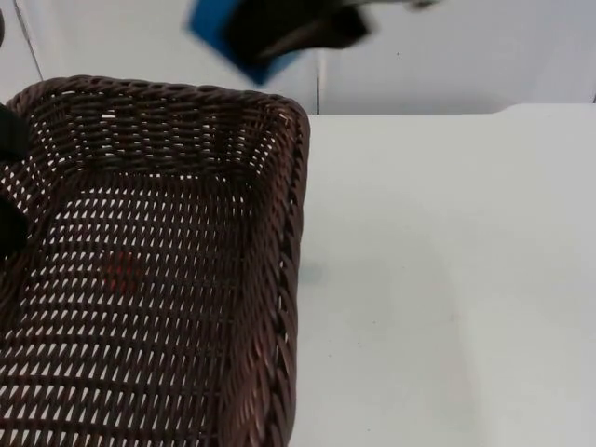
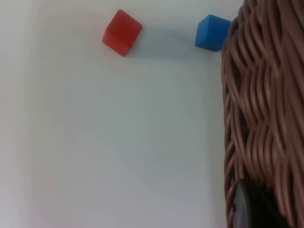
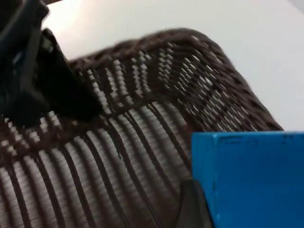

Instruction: Pick up the basket with the left hand and place the largest block into the basket with the right hand.

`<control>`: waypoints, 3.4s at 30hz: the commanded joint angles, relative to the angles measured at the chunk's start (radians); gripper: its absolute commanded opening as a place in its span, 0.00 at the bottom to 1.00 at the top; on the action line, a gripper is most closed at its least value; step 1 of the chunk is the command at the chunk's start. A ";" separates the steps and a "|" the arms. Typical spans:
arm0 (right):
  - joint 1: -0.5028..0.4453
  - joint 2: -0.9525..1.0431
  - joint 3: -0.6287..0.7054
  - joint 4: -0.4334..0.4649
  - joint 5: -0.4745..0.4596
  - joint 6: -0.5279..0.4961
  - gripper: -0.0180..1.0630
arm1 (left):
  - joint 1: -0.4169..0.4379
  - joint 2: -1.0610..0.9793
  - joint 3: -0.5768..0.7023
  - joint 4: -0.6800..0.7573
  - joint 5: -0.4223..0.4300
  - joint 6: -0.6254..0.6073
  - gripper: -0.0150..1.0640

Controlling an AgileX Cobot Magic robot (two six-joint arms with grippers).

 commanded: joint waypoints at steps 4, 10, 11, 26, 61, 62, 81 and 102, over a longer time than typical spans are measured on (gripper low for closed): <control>0.043 0.138 -0.130 0.010 0.041 0.000 0.02 | 0.002 -0.011 0.000 -0.032 -0.022 -0.007 0.01; 0.072 0.238 -0.195 0.012 0.052 0.000 0.02 | 0.002 -0.011 0.000 -0.038 -0.025 -0.007 0.01; 0.072 0.238 -0.195 0.012 0.052 0.000 0.02 | 0.002 -0.011 0.000 -0.038 -0.025 -0.007 0.01; 0.072 0.324 -0.196 0.001 0.096 0.000 0.41 | 0.002 -0.011 0.000 -0.040 -0.031 -0.007 0.01; 0.068 -0.166 0.007 -0.282 0.224 0.220 0.68 | 0.002 -0.011 0.000 -0.022 -0.042 -0.007 0.01; 0.068 -0.189 0.044 -0.282 0.210 0.230 0.68 | 0.002 -0.011 0.000 -0.019 -0.044 -0.007 0.01; 0.068 -0.504 0.256 -0.277 0.086 0.362 0.68 | 0.002 0.009 0.000 -0.171 -0.173 0.103 0.01; 0.068 -0.510 0.256 -0.276 0.149 0.366 0.68 | -0.341 0.467 -0.052 -0.743 -0.506 0.544 0.01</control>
